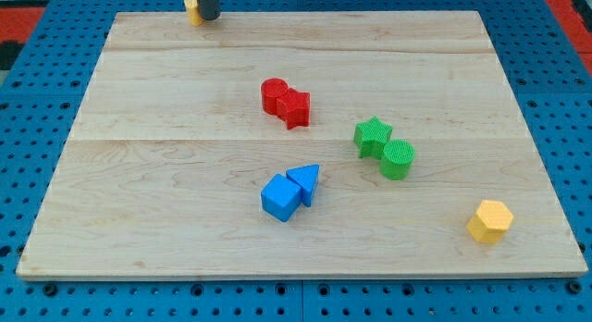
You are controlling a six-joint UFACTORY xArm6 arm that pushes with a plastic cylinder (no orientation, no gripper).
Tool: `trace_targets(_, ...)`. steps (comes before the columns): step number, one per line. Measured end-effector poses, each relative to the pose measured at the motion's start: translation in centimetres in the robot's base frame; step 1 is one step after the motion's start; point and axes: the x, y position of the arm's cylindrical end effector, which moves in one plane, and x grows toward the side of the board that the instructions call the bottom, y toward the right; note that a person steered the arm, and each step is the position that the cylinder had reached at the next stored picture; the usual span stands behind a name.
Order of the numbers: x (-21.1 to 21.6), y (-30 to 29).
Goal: Point your arm diagonally above red star
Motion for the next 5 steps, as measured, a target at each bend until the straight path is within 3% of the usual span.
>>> trace_targets(2,0.1,-4.0)
trace_targets(5,0.5,9.3)
